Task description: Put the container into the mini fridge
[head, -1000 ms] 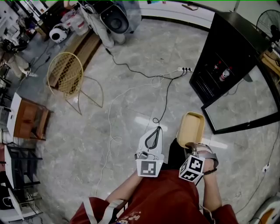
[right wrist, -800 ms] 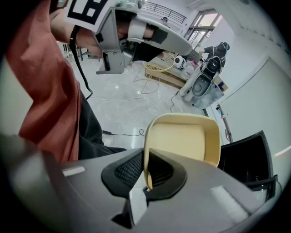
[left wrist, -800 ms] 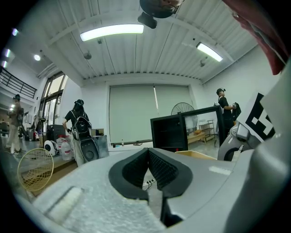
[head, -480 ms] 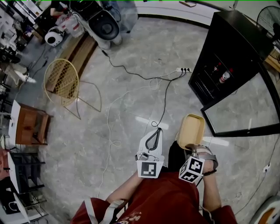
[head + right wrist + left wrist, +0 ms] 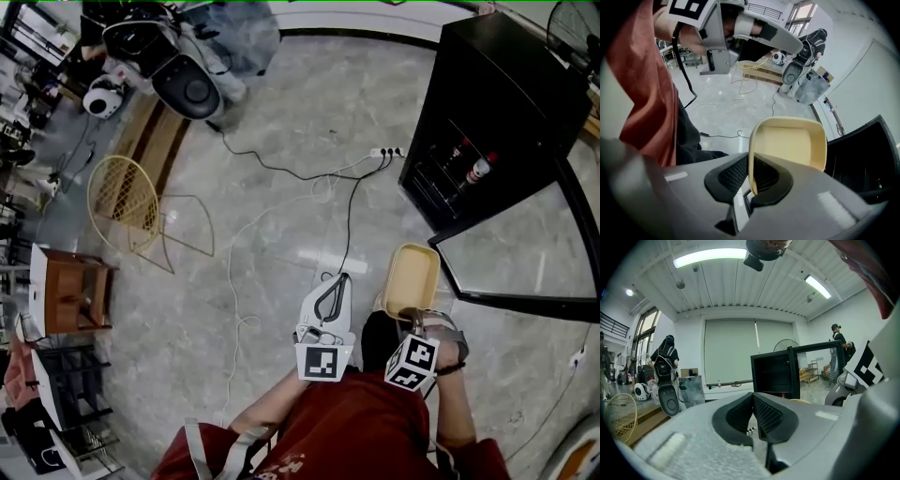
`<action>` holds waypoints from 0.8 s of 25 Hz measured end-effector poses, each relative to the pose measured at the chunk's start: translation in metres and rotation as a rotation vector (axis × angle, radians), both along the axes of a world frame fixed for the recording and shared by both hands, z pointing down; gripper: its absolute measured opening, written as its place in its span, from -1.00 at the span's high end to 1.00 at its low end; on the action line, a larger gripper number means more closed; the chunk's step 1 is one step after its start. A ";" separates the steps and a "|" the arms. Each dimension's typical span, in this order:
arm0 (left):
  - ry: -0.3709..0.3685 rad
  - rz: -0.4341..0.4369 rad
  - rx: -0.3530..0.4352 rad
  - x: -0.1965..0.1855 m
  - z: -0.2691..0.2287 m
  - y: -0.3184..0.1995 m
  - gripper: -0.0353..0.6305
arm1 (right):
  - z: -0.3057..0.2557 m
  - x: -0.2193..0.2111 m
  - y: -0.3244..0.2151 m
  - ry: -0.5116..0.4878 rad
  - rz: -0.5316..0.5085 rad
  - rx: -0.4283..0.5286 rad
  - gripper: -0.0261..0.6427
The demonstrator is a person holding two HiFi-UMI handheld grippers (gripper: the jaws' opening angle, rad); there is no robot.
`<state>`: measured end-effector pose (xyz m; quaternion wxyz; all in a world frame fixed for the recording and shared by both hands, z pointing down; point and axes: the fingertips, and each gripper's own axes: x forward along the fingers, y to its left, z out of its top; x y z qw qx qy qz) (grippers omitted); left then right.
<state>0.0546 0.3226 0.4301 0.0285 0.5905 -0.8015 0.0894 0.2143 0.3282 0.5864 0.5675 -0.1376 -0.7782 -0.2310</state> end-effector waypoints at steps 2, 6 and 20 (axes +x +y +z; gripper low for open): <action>-0.020 0.014 -0.005 -0.003 -0.001 -0.025 0.88 | 0.003 -0.003 -0.021 0.002 0.000 -0.004 0.87; 0.002 0.013 0.000 -0.009 0.003 -0.076 0.88 | 0.010 -0.010 -0.066 0.000 -0.003 -0.009 0.87; -0.046 0.034 -0.016 -0.029 -0.016 -0.210 0.88 | 0.004 -0.030 -0.201 -0.017 -0.002 -0.011 0.87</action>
